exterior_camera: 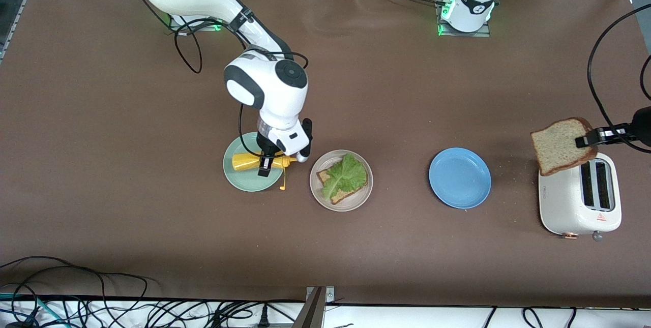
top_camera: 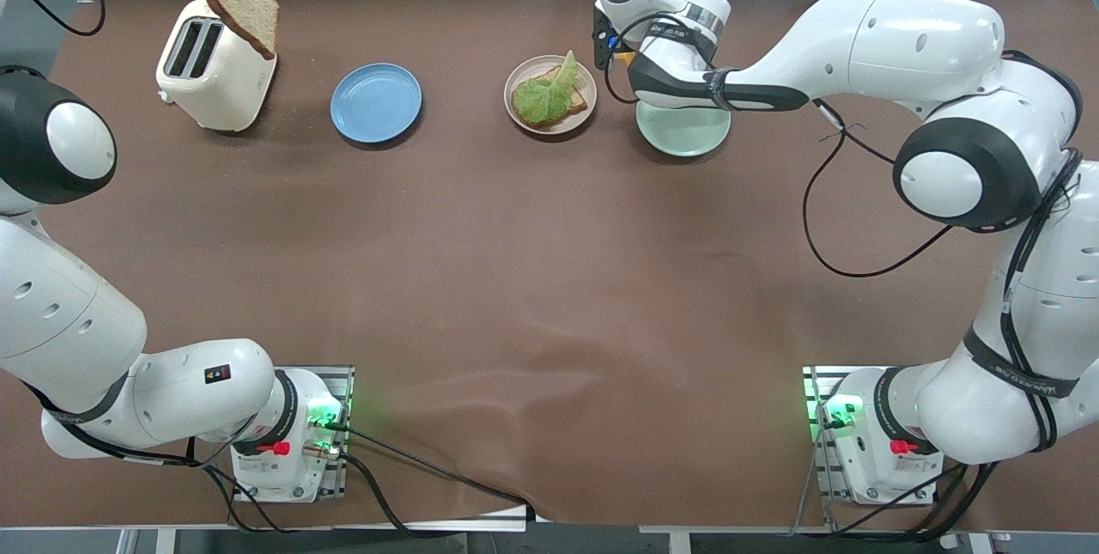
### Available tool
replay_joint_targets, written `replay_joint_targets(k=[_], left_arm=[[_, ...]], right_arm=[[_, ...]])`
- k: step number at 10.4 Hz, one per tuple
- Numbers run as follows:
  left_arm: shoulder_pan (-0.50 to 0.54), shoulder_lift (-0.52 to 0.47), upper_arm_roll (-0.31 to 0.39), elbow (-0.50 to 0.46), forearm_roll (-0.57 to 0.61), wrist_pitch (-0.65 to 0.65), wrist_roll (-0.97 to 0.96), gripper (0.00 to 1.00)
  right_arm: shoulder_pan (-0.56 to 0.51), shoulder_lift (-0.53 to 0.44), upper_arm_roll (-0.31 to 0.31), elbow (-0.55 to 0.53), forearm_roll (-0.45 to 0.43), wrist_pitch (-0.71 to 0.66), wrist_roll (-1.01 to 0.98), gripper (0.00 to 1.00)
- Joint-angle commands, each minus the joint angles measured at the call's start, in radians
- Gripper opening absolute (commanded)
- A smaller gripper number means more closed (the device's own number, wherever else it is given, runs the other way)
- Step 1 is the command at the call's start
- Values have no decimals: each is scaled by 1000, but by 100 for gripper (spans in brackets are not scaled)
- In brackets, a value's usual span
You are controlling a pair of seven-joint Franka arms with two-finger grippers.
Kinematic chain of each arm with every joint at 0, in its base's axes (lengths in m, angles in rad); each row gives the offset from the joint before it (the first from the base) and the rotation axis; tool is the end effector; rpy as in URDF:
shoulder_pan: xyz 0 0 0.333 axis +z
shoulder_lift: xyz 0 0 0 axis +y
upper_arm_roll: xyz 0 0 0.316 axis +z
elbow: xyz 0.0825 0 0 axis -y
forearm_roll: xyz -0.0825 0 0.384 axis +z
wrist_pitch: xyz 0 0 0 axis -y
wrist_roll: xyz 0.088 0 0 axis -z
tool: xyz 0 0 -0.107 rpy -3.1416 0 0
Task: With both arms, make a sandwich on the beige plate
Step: 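Squeeze mustard over the lettuce while the left gripper lifts the second bread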
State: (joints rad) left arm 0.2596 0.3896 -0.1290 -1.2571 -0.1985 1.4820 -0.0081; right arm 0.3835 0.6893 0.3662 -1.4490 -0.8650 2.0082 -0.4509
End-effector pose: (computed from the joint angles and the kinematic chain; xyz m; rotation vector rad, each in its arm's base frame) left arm 0.6497 0.0787 0.5322 2.8693 0.2051 -0.2095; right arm 0.5871 0.4161 0.3019 1.8713 1.8124 0.0217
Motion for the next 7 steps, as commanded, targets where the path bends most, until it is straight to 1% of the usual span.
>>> replay_joint_targets(k=[1, 3, 4, 5, 6, 7], left_arm=[[6, -20, -38, -18, -45, -17, -74, 0], [4, -18, -41, -18, -102, -17, -124, 0], [3, -17, -41, -19, -128, -17, -138, 0], [-8, -15, -41, -19, -145, -17, -154, 0], [-19, -12, -41, -21, -145, -17, -165, 0], [-28, -11, -41, -22, -145, -17, -170, 0]], right_arm=[[63, 59, -10, 76, -180, -109, 0, 0], [107, 101, -10, 171, -265, -190, 61, 0], [126, 111, -10, 215, -301, -195, 107, 0], [155, 117, -10, 223, -346, -221, 126, 0], [185, 136, -9, 223, -424, -279, 200, 0], [208, 151, -7, 217, -469, -305, 240, 0]])
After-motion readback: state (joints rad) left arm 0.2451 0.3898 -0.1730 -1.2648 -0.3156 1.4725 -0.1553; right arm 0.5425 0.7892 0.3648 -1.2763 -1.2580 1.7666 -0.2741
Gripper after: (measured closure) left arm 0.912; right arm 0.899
